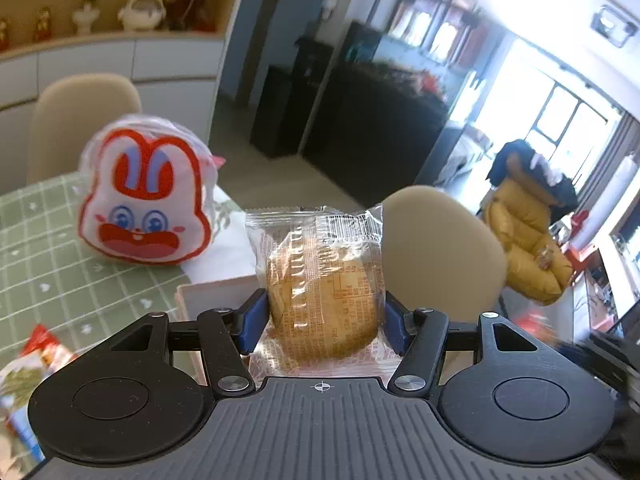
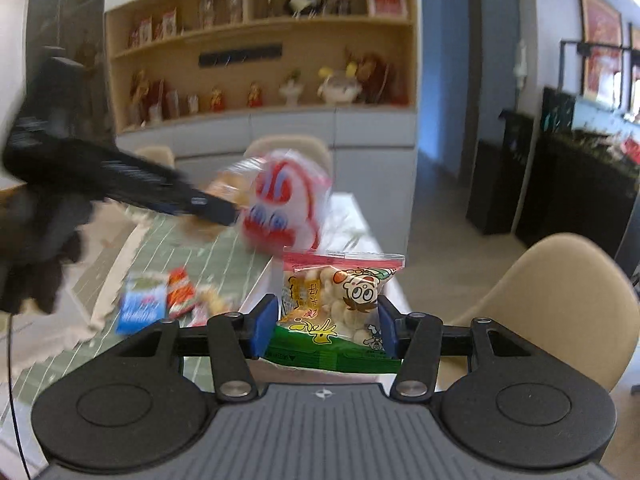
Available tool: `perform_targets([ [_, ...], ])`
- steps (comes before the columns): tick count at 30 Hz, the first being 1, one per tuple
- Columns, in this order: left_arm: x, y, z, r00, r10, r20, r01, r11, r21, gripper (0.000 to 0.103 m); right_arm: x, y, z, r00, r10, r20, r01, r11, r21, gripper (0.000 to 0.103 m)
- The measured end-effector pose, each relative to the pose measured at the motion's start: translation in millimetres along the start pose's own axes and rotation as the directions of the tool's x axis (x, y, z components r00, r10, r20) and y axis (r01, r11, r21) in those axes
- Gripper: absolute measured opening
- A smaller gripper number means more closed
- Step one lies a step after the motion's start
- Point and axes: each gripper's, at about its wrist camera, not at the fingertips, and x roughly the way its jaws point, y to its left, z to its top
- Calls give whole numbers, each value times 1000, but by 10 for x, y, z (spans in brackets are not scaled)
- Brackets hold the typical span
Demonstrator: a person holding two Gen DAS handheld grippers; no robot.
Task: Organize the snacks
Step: 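Carry the bread cake into the pink box while the right tool drops the green packet in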
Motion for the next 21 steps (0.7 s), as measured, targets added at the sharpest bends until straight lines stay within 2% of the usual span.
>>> perform_targets([
  [2,360,44,39,998,18,-59,-19,999,-28,65,3,-92,-14,1000,-11,3,11,1000,11,52],
  [5,870,205,-97,986,0,-169,-17,995,-98,65,66,-251,-116,999,-29,-28,30,999,31,52],
  [7,1221,313,-267,971,-6,-238,-28,990,-139,65,126,-366,-199,997,-55,-62,57,997,43,52],
  [9,1452,412,-465,957,35,-289,-80,986,-144,63,176,-463,-282,994,-69,-85,72,996,42,52],
  [10,1519,408,-521,954,82,-290,-122,985,-122,62,202,-515,-323,993,-71,-94,75,996,40,52],
  [11,1529,397,-585,952,147,-268,-175,981,-86,66,228,-556,-359,992,-70,-102,75,996,39,52],
  [14,1360,355,-672,955,253,-151,-265,962,-60,60,387,-681,-441,990,-55,-130,61,997,39,52],
  [15,1262,365,-706,960,250,-123,-262,961,-94,60,458,-702,-465,989,-45,-140,52,998,43,52],
  [18,955,416,-835,982,174,-74,-186,957,-222,60,661,-757,-503,986,4,-169,6,998,59,52],
  [21,644,301,-1023,984,174,-44,-179,950,-256,60,947,-715,-449,980,75,-185,-67,996,53,52],
])
